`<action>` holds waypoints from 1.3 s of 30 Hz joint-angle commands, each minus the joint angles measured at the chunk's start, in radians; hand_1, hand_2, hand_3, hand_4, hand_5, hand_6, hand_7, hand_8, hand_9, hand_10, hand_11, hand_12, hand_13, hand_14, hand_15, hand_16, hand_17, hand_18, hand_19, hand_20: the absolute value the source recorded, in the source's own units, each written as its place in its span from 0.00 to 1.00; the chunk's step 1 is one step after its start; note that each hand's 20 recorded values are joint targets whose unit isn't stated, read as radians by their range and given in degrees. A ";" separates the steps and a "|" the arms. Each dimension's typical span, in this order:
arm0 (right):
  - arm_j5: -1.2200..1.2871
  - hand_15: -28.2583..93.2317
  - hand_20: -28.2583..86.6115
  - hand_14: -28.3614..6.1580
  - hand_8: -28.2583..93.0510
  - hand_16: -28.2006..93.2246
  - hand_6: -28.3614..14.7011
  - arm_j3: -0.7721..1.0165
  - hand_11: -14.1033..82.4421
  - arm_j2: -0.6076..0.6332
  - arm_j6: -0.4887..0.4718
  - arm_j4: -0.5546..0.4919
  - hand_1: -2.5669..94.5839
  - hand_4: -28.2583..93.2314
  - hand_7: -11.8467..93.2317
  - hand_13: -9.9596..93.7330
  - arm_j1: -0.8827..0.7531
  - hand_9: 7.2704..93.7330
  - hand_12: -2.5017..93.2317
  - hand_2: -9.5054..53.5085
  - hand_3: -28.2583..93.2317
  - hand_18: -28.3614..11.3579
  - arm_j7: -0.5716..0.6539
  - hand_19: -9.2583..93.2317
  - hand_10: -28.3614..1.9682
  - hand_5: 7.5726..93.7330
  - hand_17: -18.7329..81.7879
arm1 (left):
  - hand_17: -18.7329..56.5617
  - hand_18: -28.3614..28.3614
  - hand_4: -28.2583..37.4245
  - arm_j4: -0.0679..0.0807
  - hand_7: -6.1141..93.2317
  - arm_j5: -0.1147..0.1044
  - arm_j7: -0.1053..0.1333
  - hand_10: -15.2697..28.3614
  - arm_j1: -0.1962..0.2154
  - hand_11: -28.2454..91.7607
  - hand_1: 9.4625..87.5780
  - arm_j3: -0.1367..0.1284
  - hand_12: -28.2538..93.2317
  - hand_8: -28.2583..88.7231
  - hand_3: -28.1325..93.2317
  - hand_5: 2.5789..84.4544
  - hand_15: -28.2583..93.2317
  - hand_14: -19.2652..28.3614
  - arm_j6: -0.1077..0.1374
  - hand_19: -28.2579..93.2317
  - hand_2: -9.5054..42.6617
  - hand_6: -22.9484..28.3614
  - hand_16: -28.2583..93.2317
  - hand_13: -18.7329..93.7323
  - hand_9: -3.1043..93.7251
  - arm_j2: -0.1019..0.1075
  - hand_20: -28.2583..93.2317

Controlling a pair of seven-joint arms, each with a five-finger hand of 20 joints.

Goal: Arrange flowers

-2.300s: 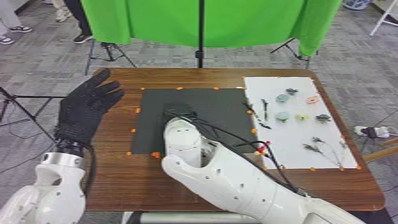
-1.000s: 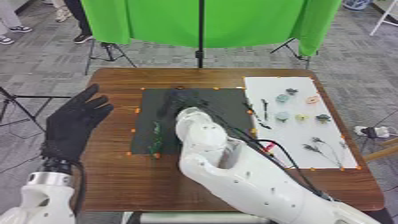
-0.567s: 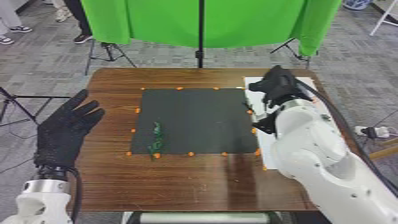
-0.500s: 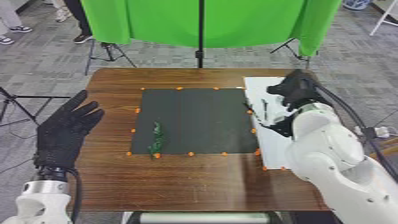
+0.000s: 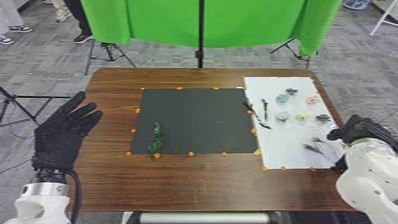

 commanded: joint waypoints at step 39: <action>-0.275 0.82 0.61 0.58 0.30 0.37 0.61 -0.716 0.58 -0.458 0.022 0.137 0.58 0.00 0.27 0.92 0.669 0.97 0.25 0.00 0.82 0.06 -0.254 1.00 0.53 0.97 0.64 | 0.12 0.94 0.08 -0.021 0.18 0.001 -0.014 0.82 0.050 0.46 0.19 -0.035 0.33 0.17 0.89 0.47 0.67 0.98 0.031 0.67 0.31 0.65 0.16 0.40 0.41 -0.006 0.35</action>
